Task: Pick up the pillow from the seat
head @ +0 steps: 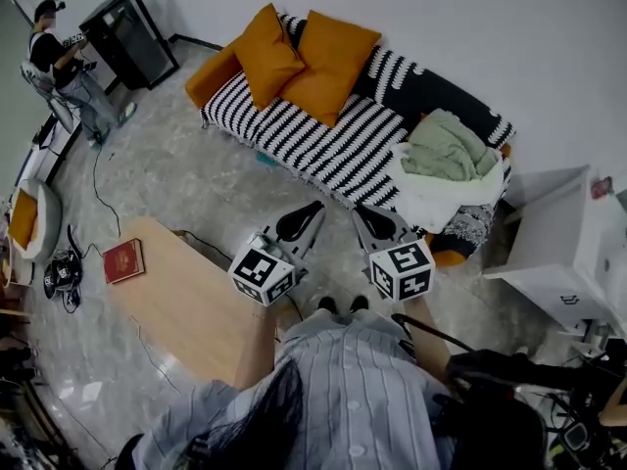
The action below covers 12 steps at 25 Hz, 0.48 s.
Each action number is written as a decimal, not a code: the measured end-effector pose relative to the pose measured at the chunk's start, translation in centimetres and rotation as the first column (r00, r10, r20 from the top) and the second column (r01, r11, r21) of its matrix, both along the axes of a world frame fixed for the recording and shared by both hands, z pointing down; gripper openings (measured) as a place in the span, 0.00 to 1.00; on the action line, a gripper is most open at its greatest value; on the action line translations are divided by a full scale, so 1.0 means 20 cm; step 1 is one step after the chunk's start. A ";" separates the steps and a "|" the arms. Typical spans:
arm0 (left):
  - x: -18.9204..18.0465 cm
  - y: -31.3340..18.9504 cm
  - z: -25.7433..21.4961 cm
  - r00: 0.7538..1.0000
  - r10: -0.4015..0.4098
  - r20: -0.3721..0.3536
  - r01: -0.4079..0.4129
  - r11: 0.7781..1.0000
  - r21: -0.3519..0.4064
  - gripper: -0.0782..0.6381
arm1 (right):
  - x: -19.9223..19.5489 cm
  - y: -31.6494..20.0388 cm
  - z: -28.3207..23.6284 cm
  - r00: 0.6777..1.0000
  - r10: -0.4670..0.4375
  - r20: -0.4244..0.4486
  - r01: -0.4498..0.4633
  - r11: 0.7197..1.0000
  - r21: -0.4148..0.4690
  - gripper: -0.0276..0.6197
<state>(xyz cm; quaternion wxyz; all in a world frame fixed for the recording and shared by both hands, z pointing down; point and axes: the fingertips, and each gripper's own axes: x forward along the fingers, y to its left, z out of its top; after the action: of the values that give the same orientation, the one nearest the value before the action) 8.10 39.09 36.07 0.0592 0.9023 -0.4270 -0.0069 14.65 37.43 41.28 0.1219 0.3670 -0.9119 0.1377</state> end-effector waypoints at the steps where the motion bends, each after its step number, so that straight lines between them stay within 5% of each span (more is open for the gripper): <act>1: 0.01 -0.01 0.00 1.000 -0.008 -0.019 0.008 1.000 0.000 0.12 | 0.02 0.00 0.01 1.000 -0.004 0.000 0.004 1.000 -0.004 0.10; 6: 0.07 -0.07 0.00 0.995 -0.045 -0.090 0.045 0.999 -0.005 0.13 | 0.10 -0.01 0.06 0.999 -0.042 -0.021 0.042 0.999 -0.010 0.10; 12: 0.18 -0.09 0.05 0.997 -0.067 -0.034 0.066 0.998 -0.016 0.13 | 0.19 -0.04 0.10 0.997 -0.076 -0.019 0.076 0.997 -0.017 0.10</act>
<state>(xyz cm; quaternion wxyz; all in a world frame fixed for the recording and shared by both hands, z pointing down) 11.67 37.25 37.15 0.0731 0.8869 -0.4556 -0.0214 18.51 36.64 43.27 0.1390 0.3325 -0.9227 0.1366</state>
